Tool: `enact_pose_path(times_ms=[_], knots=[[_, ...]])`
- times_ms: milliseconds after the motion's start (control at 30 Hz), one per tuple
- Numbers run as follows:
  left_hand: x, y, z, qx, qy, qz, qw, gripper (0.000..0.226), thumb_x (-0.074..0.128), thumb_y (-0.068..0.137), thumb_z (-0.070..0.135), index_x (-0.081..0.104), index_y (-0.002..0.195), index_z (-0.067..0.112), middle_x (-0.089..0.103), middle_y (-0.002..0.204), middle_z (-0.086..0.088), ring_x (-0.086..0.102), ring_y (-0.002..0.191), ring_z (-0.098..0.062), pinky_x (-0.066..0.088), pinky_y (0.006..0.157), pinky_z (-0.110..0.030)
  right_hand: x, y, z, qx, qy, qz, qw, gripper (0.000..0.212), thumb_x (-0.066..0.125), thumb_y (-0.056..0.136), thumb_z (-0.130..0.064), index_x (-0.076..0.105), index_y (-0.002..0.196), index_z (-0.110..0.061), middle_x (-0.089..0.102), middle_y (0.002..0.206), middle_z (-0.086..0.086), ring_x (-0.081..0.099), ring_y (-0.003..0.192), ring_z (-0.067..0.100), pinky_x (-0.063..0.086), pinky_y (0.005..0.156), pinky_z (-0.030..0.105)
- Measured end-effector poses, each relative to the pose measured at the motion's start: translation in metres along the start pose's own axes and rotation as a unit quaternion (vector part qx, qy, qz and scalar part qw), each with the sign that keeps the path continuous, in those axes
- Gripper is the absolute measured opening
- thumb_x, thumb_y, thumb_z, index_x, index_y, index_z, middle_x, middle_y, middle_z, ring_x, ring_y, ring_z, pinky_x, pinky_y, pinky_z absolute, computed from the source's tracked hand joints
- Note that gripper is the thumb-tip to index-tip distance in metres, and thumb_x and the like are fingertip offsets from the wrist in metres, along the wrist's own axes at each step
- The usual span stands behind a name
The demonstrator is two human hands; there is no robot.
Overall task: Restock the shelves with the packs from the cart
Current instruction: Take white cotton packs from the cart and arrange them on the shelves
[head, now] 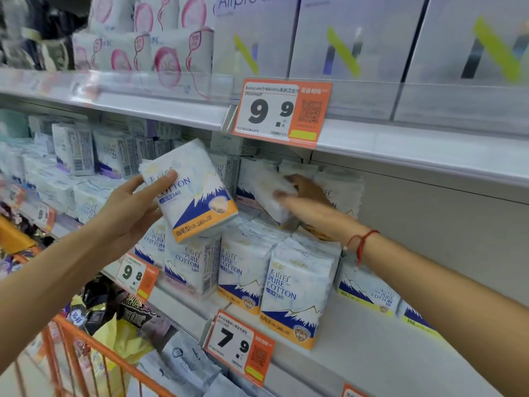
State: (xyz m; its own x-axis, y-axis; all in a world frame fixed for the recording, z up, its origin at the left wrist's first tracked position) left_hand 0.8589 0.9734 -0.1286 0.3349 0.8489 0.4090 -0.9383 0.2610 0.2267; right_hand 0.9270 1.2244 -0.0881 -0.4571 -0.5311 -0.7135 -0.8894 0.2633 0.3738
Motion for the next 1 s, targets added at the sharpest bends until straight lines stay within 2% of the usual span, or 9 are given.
enact_pose_path(times_ms=[67, 133, 300, 400, 467, 600, 733, 867, 1000], knots=[[0.010, 0.008, 0.001, -0.006, 0.003, -0.006, 1.000, 0.049, 0.069, 0.075, 0.026, 0.057, 0.120, 0.011, 0.074, 0.099, -0.002, 0.072, 0.087, -0.014, 0.059, 0.076, -0.026, -0.013, 0.016, 0.002, 0.108, 0.183, 0.023, 0.977, 0.032, 0.052, 0.093, -0.020, 0.046, 0.122, -0.008, 0.057, 0.104, 0.007, 0.061, 0.098, 0.026, 0.056, 0.081, 0.038], [0.022, 0.017, -0.003, -0.012, 0.037, -0.004, 0.999, 0.046, 0.067, 0.082, 0.023, 0.055, 0.123, 0.008, 0.072, 0.105, -0.005, 0.070, 0.091, -0.016, 0.058, 0.078, -0.027, -0.018, 0.023, 0.003, 0.137, 0.210, 0.013, 0.968, 0.028, 0.046, 0.096, -0.013, 0.047, 0.122, -0.004, 0.058, 0.107, 0.012, 0.061, 0.100, 0.030, 0.056, 0.077, 0.037], [0.044, 0.034, -0.020, -0.017, 0.076, 0.005, 0.997, 0.046, 0.068, 0.083, 0.020, 0.054, 0.124, 0.004, 0.068, 0.112, -0.012, 0.066, 0.093, -0.023, 0.052, 0.090, -0.037, -0.013, 0.031, 0.002, -0.018, -0.039, 0.060, 0.997, 0.030, 0.037, 0.100, -0.034, 0.056, 0.113, -0.015, 0.061, 0.108, 0.003, 0.060, 0.090, 0.023, 0.053, 0.079, 0.042], [0.049, 0.037, -0.026, -0.019, 0.062, 0.004, 0.998, 0.044, 0.068, 0.084, 0.021, 0.055, 0.123, 0.005, 0.069, 0.110, -0.011, 0.067, 0.094, -0.021, 0.053, 0.089, -0.035, -0.001, 0.037, 0.008, -0.040, -0.126, 0.056, 0.990, 0.057, 0.063, 0.078, -0.059, 0.056, 0.116, -0.018, 0.059, 0.110, -0.002, 0.057, 0.094, 0.016, 0.048, 0.080, 0.032], [0.050, 0.038, -0.027, -0.021, 0.061, -0.001, 0.998, 0.037, 0.067, 0.085, 0.021, 0.057, 0.117, 0.007, 0.069, 0.108, -0.009, 0.068, 0.092, -0.019, 0.054, 0.084, -0.032, 0.000, 0.042, 0.010, -0.064, -0.148, 0.046, 0.986, 0.075, 0.078, 0.066, -0.049, 0.047, 0.126, -0.017, 0.052, 0.121, 0.001, 0.054, 0.106, 0.019, 0.044, 0.081, 0.029], [0.052, 0.040, -0.026, -0.023, 0.077, -0.021, 0.997, 0.019, 0.066, 0.085, 0.024, 0.060, 0.100, 0.014, 0.071, 0.100, -0.005, 0.070, 0.078, -0.012, 0.058, 0.070, -0.023, -0.015, 0.059, 0.008, -0.119, -0.201, -0.005, 0.972, 0.076, 0.082, 0.068, -0.036, 0.043, 0.129, -0.013, 0.050, 0.133, 0.003, 0.050, 0.114, 0.020, 0.042, 0.083, 0.028], [0.061, 0.046, -0.023, -0.018, 0.107, -0.038, 0.993, 0.036, 0.066, 0.085, 0.021, 0.055, 0.118, 0.010, 0.069, 0.106, -0.007, 0.068, 0.082, -0.015, 0.058, 0.060, -0.019, -0.024, 0.064, 0.015, -0.110, -0.300, -0.006, 0.947, 0.079, 0.079, 0.070, -0.043, 0.040, 0.133, -0.015, 0.053, 0.132, 0.004, 0.052, 0.117, 0.025, 0.043, 0.097, 0.039], [0.073, 0.054, -0.024, -0.020, 0.132, -0.072, 0.989, 0.042, 0.065, 0.085, 0.017, 0.053, 0.124, 0.008, 0.067, 0.112, -0.007, 0.066, 0.088, -0.016, 0.058, 0.062, -0.018, -0.028, 0.063, 0.020, -0.121, -0.427, 0.027, 0.896, 0.076, 0.073, 0.073, -0.052, 0.042, 0.135, -0.021, 0.055, 0.130, 0.005, 0.047, 0.120, 0.026, 0.028, 0.103, 0.039], [0.087, 0.067, -0.028, -0.007, 0.148, -0.089, 0.985, 0.039, 0.065, 0.085, 0.015, 0.055, 0.122, 0.008, 0.067, 0.111, -0.008, 0.066, 0.090, -0.017, 0.059, 0.067, -0.022, -0.029, 0.045, 0.029, -0.110, -0.466, 0.074, 0.875, 0.080, 0.061, 0.079, -0.059, 0.034, 0.143, -0.020, 0.038, 0.145, 0.005, 0.027, 0.137, 0.025, 0.009, 0.115, 0.050]])
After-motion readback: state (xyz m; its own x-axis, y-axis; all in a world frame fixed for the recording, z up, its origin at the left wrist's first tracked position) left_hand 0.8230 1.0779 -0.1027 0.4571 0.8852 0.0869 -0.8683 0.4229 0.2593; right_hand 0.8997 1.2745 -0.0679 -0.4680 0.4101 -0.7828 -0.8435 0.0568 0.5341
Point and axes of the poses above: each hand's wrist, its own y-axis towards the middle knuckle, its own x-axis out of the palm, z = x × y, the point moved 2 cm from there along y, towards the middle knuckle
